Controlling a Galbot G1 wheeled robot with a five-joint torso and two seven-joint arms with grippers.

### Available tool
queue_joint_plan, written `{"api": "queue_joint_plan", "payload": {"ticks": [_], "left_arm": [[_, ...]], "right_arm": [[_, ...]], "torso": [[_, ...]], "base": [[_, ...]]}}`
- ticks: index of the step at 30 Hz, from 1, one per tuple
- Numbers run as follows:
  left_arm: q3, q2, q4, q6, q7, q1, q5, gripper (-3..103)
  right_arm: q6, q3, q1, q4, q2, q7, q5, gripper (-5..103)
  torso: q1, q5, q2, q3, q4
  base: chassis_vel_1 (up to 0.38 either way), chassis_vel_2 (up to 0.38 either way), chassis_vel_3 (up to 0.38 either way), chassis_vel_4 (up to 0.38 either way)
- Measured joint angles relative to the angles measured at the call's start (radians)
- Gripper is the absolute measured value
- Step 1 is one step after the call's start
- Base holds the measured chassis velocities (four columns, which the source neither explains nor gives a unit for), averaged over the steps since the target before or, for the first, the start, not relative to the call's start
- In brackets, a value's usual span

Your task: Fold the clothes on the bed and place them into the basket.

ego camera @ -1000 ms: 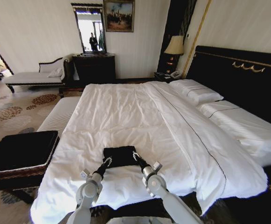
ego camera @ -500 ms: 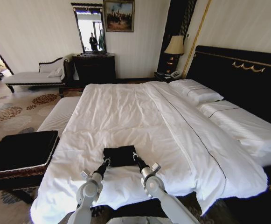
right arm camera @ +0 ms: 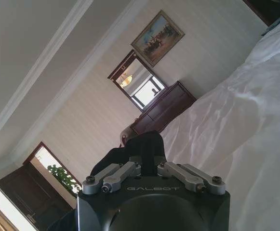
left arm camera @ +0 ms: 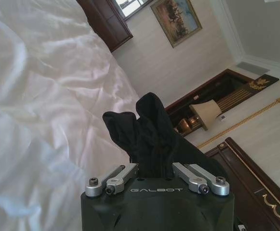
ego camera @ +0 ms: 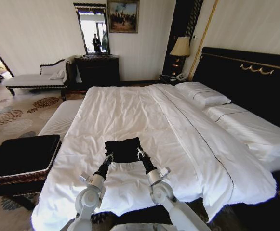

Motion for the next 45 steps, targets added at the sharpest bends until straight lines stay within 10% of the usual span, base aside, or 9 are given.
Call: {"api": "queue_joint_plan", "payload": {"ticks": [45], "left_arm": [[-0.036, -0.018, -0.031, -0.031, -0.011, 0.016, 0.014, 15]], "right_arm": [[0.043, -0.107, -0.018, -0.027, 0.096, 0.081, -0.062, 9]], "torso": [[0.000, -0.0001, 0.000, 0.000, 0.0000]], "base": [[0.062, 0.063, -0.062, -0.064]]}}
